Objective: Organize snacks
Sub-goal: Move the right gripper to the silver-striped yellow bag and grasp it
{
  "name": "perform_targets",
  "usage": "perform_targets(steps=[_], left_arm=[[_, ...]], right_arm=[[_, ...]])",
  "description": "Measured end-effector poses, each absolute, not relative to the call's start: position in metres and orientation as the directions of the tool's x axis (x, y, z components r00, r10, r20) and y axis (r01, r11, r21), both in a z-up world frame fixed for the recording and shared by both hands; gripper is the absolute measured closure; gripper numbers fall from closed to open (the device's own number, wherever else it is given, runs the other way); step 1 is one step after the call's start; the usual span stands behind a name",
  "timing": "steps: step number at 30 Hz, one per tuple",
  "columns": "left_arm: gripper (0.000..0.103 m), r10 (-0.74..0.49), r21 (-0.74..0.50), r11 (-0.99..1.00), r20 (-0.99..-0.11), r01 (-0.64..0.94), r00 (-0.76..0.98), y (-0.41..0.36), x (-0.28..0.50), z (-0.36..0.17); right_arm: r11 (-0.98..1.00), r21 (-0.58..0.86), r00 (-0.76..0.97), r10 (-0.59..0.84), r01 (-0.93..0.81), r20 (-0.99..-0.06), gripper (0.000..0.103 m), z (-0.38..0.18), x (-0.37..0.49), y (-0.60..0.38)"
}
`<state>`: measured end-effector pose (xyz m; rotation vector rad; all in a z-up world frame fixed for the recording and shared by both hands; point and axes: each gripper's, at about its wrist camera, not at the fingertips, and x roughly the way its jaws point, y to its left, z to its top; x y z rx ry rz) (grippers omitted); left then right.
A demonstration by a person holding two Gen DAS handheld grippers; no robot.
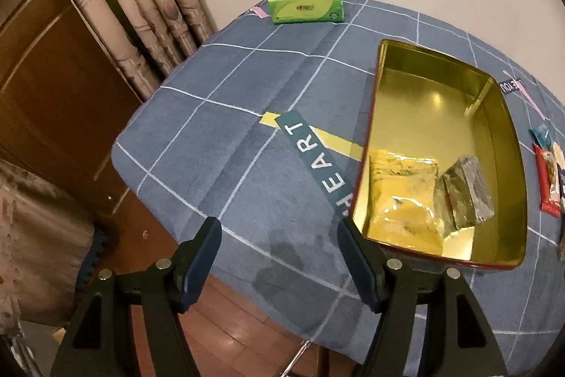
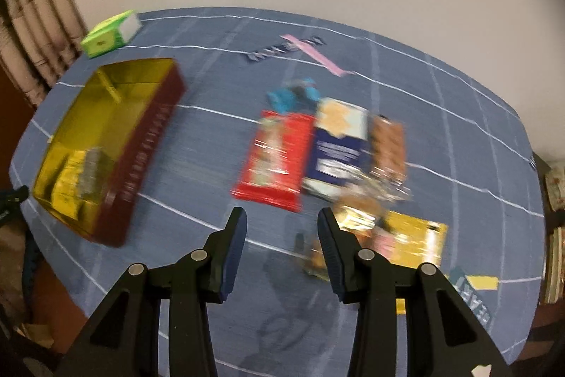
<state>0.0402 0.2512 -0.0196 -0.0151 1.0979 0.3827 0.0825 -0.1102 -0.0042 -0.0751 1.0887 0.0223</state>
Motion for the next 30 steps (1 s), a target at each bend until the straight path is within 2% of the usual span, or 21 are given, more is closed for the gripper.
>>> perform_targets(steps=[13,15,19,30], left_arm=[[0.033,0.252,0.174,0.962,-0.864,-0.210,0.436,0.187,0.041,0.003],[0.033,0.237,0.167,0.967,-0.865,-0.191,0.443,0.176,0.044,0.006],[0.033,0.208,0.152,0.975,-0.872,-0.159,0.443,0.156,0.051,0.007],[0.033,0.164,0.146,0.986,-0.883,-0.076,0.440,0.107,0.061,0.002]], right_arm=[[0.995,-0.062,0.423,-0.092,0.084,-0.901,0.057,-0.021,0.053,-0.206],[0.994,-0.059,0.417,-0.091,0.089,-0.904,0.056,-0.025,0.052,-0.210],[0.995,-0.041,0.406,-0.075,0.093,-0.911,0.048,-0.034,0.052,-0.214],[0.993,0.006,0.385,-0.039,0.116,-0.922,0.044,-0.052,0.061,-0.214]])
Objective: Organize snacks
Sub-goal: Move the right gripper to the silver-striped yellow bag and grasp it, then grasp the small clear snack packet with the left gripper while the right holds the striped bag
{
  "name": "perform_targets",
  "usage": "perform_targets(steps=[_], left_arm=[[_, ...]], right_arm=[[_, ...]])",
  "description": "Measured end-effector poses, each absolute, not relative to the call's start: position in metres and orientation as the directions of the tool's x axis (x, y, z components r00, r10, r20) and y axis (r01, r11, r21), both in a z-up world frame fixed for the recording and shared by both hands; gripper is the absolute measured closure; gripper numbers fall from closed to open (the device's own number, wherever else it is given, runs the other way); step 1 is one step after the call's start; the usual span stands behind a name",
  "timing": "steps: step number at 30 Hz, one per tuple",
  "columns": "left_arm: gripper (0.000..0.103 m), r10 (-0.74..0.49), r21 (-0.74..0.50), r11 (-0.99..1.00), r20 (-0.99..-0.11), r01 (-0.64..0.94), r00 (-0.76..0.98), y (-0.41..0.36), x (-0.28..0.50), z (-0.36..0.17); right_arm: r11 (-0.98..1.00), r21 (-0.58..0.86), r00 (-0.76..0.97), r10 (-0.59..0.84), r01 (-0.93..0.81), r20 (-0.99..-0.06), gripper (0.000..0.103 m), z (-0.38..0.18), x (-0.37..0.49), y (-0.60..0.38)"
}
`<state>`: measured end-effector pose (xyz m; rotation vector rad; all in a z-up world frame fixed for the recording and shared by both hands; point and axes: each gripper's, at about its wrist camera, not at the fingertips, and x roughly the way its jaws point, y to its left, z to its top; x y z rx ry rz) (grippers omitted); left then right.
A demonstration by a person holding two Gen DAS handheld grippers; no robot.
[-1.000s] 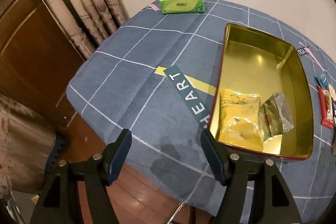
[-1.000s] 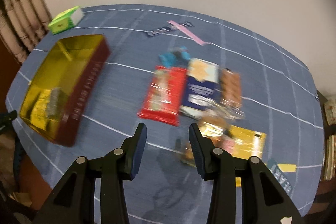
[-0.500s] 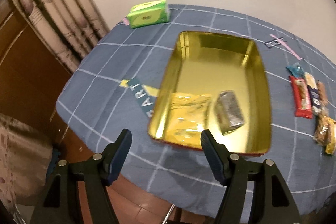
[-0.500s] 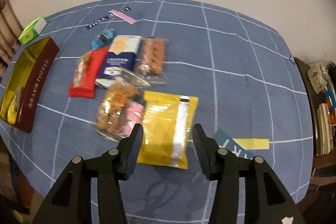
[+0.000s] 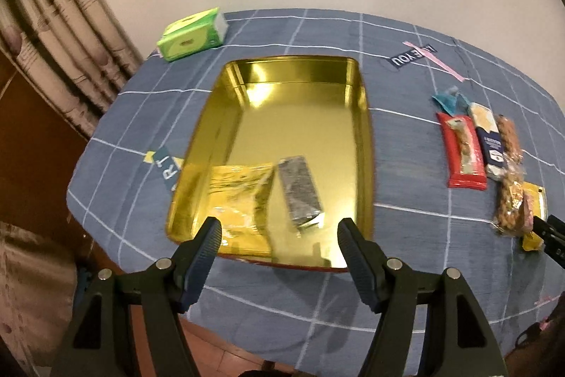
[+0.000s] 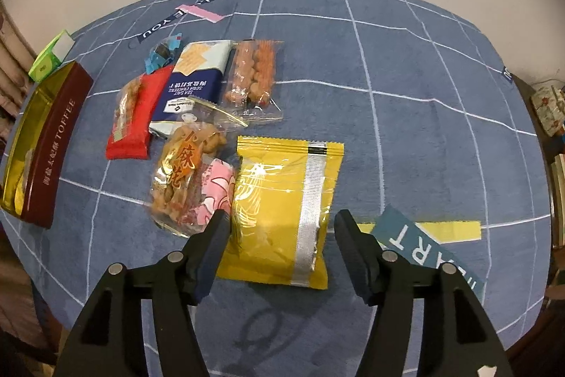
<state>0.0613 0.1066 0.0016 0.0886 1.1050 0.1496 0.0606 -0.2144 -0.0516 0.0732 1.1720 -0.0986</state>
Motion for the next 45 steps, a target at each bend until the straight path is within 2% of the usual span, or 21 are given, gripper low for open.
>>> perform_targets(steps=[12,18,26,32,37,45], left_arm=[[0.033,0.101,0.111,0.994,-0.903,0.000,0.418,0.053,0.091,-0.012],[0.033,0.072,0.095,0.995,-0.918,0.039,0.389,0.029,0.110,-0.023],[0.033,0.033,0.073,0.993,-0.932,0.097,0.361,-0.001,0.130,-0.036],[0.033,-0.043,0.000,0.992,-0.938,0.124,0.343,-0.020,0.143,-0.047],[0.033,-0.094,-0.056,0.991,-0.940,0.123,0.327,-0.029,0.154,-0.051],[0.033,-0.086,-0.061,0.994,-0.941,0.086,0.327,-0.036,0.176,-0.055]], right_arm=[[0.992,0.011,0.367,-0.035,0.123,-0.929,0.045,-0.063,0.075,-0.222],[0.998,-0.014,0.375,-0.038,0.068,-0.926,0.045,-0.068,0.081,-0.223],[0.998,-0.032,0.408,-0.049,0.049,-0.912,0.051,-0.068,0.086,-0.240],[0.996,-0.008,0.418,-0.044,0.088,-0.907,0.052,-0.070,0.094,-0.257],[0.996,-0.007,0.429,-0.044,0.087,-0.902,0.052,-0.070,0.093,-0.260],[0.996,-0.008,0.444,-0.047,0.088,-0.895,0.050,-0.071,0.089,-0.259]])
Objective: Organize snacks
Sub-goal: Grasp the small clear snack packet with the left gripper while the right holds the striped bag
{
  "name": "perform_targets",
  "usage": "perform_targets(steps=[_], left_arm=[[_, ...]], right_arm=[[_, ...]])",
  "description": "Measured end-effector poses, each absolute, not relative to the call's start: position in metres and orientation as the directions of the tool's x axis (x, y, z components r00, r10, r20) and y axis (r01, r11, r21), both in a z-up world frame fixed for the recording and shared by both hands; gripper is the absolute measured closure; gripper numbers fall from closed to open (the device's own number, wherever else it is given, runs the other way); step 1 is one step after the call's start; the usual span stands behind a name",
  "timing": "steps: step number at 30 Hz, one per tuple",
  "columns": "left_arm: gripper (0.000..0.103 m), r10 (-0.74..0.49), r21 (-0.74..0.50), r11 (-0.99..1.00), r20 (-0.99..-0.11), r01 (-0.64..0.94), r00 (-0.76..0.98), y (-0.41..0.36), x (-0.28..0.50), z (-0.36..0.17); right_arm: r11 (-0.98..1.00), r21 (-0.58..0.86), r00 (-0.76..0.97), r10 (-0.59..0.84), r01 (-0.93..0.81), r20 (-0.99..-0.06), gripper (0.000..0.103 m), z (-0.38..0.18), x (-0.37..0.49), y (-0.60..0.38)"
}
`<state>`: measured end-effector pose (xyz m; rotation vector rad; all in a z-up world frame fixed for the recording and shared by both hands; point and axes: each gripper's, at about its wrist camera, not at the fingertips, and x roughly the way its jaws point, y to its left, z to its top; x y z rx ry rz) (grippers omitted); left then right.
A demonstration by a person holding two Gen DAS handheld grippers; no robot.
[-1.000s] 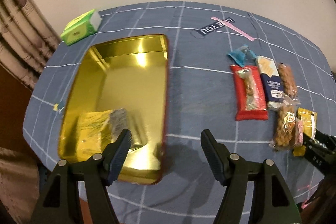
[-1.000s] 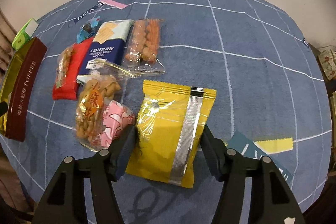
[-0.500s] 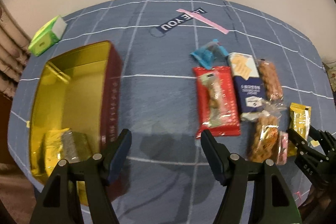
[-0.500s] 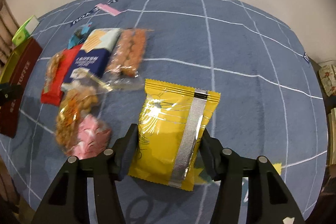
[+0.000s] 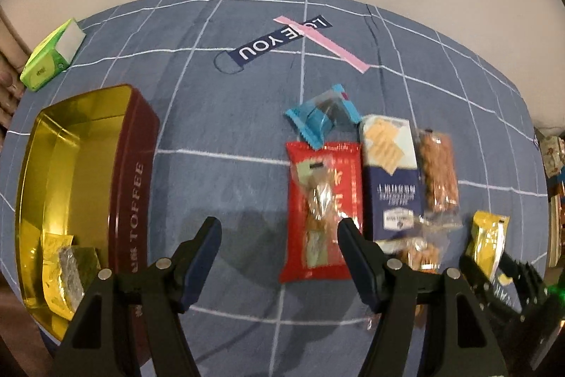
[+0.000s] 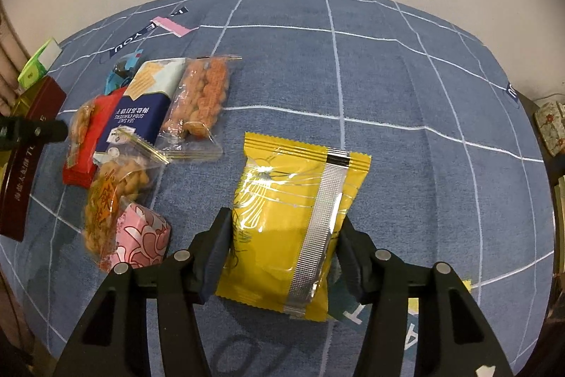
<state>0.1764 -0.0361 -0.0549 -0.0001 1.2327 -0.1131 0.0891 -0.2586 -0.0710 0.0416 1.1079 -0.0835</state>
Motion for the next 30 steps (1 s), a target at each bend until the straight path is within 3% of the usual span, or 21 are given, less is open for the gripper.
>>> perform_targets(steps=[5,6,8,15,17,19,30], left_arm=[[0.034,-0.093,-0.058,0.992,-0.939,0.117,0.331,-0.047,0.185,-0.056],[0.037,-0.095,-0.057,0.991,-0.939,0.123,0.330,-0.049,0.186,-0.057],[0.056,-0.106,-0.069,0.990,-0.942,0.123,0.320,-0.050,0.190,-0.060],[0.058,-0.120,-0.090,0.989,-0.949,0.113,0.293,-0.050,0.195,-0.065],[0.071,-0.122,-0.091,0.989,-0.949,0.118,0.290,-0.051,0.196,-0.066],[0.075,-0.138,-0.106,0.987,-0.948,0.124,0.287,-0.051,0.197,-0.065],[0.077,-0.122,-0.087,0.988,-0.945,0.127,0.302,-0.045,0.188,-0.048]], right_arm=[[0.996,-0.009,0.447,-0.046,0.085,-0.893,0.050,-0.070,0.087,-0.259],[0.996,-0.009,0.448,-0.046,0.084,-0.893,0.050,-0.070,0.087,-0.259],[0.996,-0.009,0.448,-0.047,0.085,-0.893,0.050,-0.070,0.087,-0.259],[0.996,-0.012,0.450,-0.048,0.083,-0.892,0.049,-0.070,0.087,-0.258],[0.996,-0.012,0.450,-0.049,0.083,-0.892,0.049,-0.070,0.087,-0.258],[0.996,-0.014,0.449,-0.050,0.084,-0.892,0.049,-0.070,0.087,-0.258],[0.996,-0.018,0.447,-0.055,0.086,-0.893,0.049,-0.071,0.088,-0.258]])
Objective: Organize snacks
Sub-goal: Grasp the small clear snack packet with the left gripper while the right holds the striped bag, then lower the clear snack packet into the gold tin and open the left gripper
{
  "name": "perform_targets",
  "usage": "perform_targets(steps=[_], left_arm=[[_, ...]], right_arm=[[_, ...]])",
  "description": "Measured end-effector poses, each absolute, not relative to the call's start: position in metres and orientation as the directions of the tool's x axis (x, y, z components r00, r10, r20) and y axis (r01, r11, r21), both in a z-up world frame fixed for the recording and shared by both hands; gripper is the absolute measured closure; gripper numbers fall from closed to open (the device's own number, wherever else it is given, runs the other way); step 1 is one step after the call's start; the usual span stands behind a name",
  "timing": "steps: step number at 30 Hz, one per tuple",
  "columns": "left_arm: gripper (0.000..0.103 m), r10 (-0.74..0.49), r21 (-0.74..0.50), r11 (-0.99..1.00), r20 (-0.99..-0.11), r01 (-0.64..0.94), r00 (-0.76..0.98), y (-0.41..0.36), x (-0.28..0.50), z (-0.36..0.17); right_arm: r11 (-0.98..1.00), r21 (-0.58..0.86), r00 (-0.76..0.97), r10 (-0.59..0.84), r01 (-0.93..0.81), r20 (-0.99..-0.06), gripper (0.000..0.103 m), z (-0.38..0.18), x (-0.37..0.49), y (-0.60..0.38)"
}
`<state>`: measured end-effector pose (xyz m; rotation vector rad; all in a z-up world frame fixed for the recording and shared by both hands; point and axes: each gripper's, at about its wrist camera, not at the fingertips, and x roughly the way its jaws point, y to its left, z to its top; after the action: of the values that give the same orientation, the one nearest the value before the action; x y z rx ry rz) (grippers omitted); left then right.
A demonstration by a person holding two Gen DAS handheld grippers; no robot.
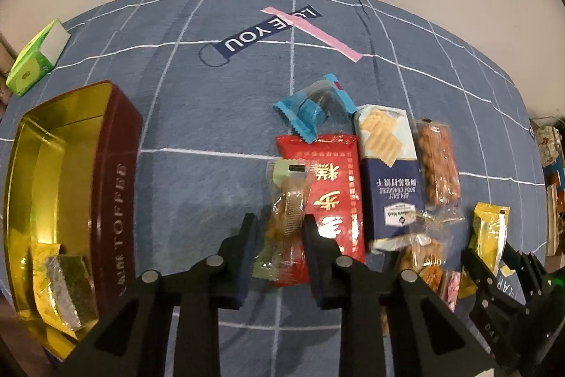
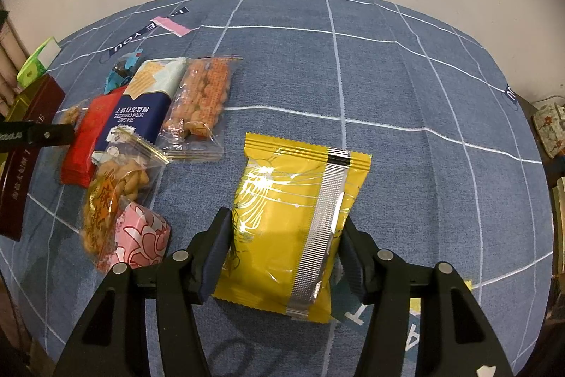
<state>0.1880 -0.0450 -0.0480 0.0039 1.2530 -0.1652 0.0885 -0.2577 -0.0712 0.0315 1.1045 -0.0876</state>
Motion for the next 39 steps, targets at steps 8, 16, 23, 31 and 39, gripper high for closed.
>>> perform_targets(steps=[8,16,23,31,39], left_arm=[[0.077,-0.120,-0.078,0.987,-0.938,0.138,0.325,-0.033,0.168,-0.030],[0.077,-0.121,-0.071,0.986,-0.927,0.150,0.356,-0.025,0.153,-0.012],[0.077,-0.110,-0.063,0.989,-0.916,0.135,0.385,-0.004,0.142,0.003],[0.077,-0.079,-0.047,0.995,-0.908,0.087,0.411,0.033,0.130,0.014],[0.077,-0.033,-0.022,0.999,-0.905,0.029,0.425,0.079,0.119,0.018]], right_arm=[[0.995,-0.020,0.446,-0.059,0.093,-0.893,0.049,-0.072,0.089,-0.258],[0.995,-0.019,0.448,-0.063,0.102,-0.892,0.049,-0.071,0.089,-0.258],[0.993,-0.024,0.461,-0.076,0.118,-0.884,0.049,-0.072,0.088,-0.257],[0.992,-0.027,0.473,-0.084,0.126,-0.877,0.049,-0.072,0.087,-0.256],[0.990,-0.028,0.472,-0.089,0.136,-0.877,0.050,-0.073,0.088,-0.255]])
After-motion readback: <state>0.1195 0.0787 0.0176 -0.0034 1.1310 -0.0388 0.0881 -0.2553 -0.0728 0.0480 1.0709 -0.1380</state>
